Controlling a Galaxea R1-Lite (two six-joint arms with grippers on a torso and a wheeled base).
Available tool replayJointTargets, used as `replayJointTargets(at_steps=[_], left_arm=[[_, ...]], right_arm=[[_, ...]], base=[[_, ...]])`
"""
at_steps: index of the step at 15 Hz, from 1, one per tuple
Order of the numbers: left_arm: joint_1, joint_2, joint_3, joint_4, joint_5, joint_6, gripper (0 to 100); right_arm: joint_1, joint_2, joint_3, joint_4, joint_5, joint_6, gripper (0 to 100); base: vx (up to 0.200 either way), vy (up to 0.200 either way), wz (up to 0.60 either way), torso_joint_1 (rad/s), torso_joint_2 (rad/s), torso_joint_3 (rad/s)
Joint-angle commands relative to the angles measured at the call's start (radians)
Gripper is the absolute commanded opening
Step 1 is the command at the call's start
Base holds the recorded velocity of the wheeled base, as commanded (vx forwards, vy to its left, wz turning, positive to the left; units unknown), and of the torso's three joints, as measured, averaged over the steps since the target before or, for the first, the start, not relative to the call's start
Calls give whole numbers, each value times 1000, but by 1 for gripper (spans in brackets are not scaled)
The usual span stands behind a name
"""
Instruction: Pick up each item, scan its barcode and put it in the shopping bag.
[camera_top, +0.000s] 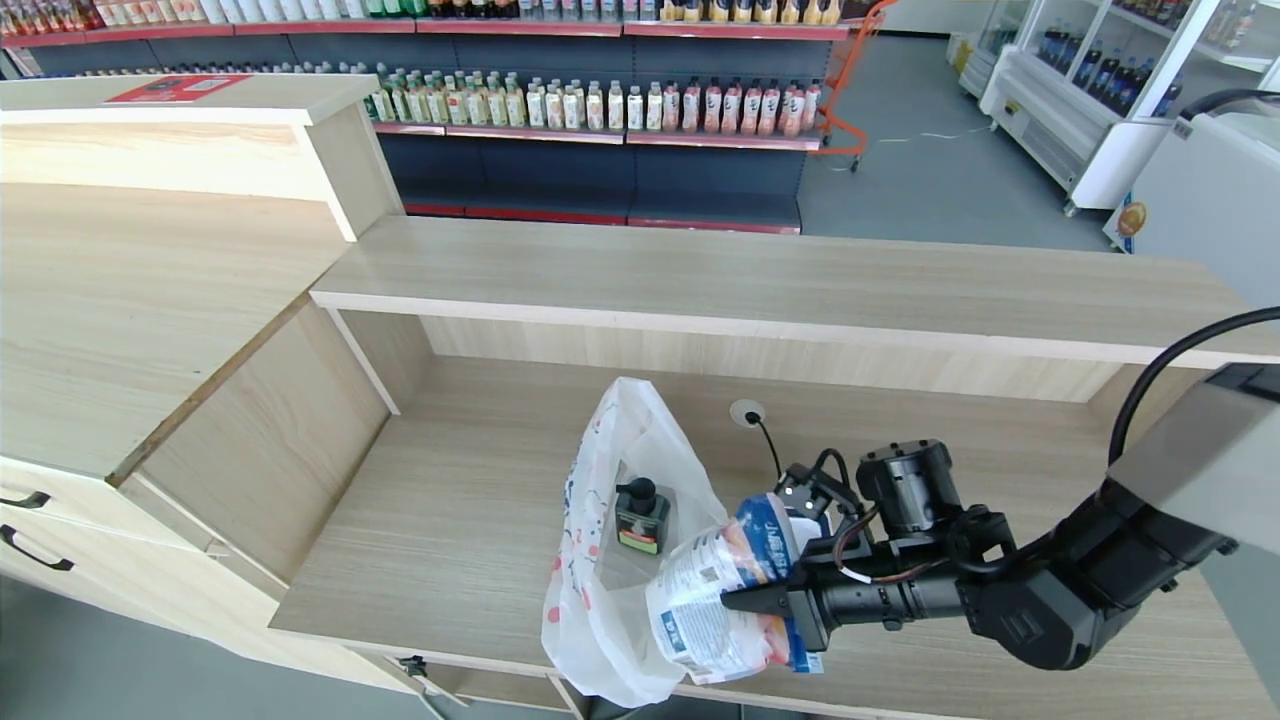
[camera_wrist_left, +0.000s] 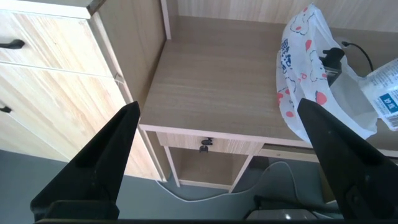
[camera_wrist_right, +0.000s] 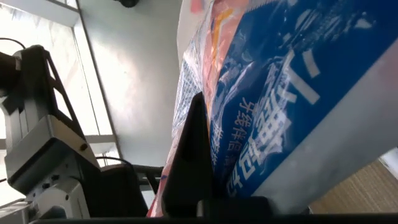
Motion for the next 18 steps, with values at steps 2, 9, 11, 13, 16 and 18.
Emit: replayJointTargets(at_steps=[2,9,11,13,16,18], left_arm=[[0,0,0,0,0,0,100],[0,0,0,0,0,0,100],[0,0,0,0,0,0,100],[0,0,0,0,0,0,100],[0,0,0,0,0,0,100],[0,0,0,0,0,0,100]], right_arm=[[26,79,-82,0,-27,4,0],[56,178,-192,0,-70,6,0],[66,194,-218,0,-73,13,0],[69,206,-241,0,-87,15,0],[70,223,-252,-2,-123,9,0],[69,238,-272,-3,-126,7,0]], base=[[0,0,0,0,0,0],[0,0,0,0,0,0],[0,0,0,0,0,0],[0,0,0,0,0,0],[0,0,0,0,0,0],[0,0,0,0,0,0]])
